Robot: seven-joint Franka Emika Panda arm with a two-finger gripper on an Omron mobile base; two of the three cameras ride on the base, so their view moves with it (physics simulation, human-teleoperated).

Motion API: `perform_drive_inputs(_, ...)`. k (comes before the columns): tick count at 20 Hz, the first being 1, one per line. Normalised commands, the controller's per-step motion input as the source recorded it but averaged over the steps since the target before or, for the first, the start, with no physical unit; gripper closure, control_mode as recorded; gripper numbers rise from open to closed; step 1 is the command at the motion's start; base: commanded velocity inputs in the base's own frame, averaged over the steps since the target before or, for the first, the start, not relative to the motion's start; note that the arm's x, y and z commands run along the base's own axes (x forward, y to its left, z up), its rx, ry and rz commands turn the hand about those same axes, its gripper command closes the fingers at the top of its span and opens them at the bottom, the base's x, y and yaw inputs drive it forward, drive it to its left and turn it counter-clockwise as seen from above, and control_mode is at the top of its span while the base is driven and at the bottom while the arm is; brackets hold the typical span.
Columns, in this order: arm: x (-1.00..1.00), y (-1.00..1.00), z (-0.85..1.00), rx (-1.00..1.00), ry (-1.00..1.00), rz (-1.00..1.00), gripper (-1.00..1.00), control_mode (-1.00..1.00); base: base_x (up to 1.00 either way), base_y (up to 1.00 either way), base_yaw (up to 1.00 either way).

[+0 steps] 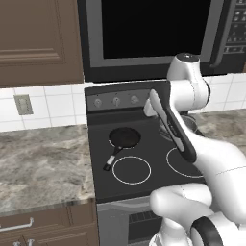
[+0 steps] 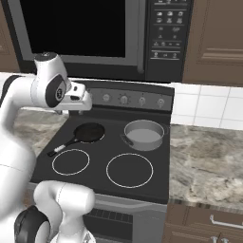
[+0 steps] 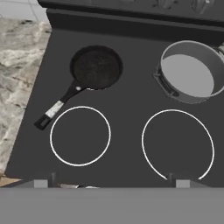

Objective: Move the pot and pan from the stove into the sink.

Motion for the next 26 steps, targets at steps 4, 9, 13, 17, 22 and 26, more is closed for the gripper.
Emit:
perform_drive_inputs(4,-0.26,0.22,0.0,0.06,-0.03,0.0,-1.0,-1.0,0.0,0.0,0.0)
perform_drive_inputs(9,-0.19,0.28,-0.02,0.05,0.0,0.0,-1.0,-1.0,0.0,0.0,0.0)
perform_drive_inputs(13,-0.08,0.42,-0.01,0.02,0.0,0.0,-1.0,-1.0,0.0,0.0,0.0)
perform_drive_inputs(17,-0.05,0.46,0.0,0.01,0.0,0.0,-1.0,-1.0,0.0,0.0,0.0)
perform_drive_inputs(22,0.0,0.47,-0.02,0.0,0.0,-0.02,-1.0,-1.0,0.0,0.0,0.0)
perform_drive_inputs(26,0.0,0.43,-0.04,0.0,0.0,-0.02,-1.0,-1.0,0.0,0.0,0.0)
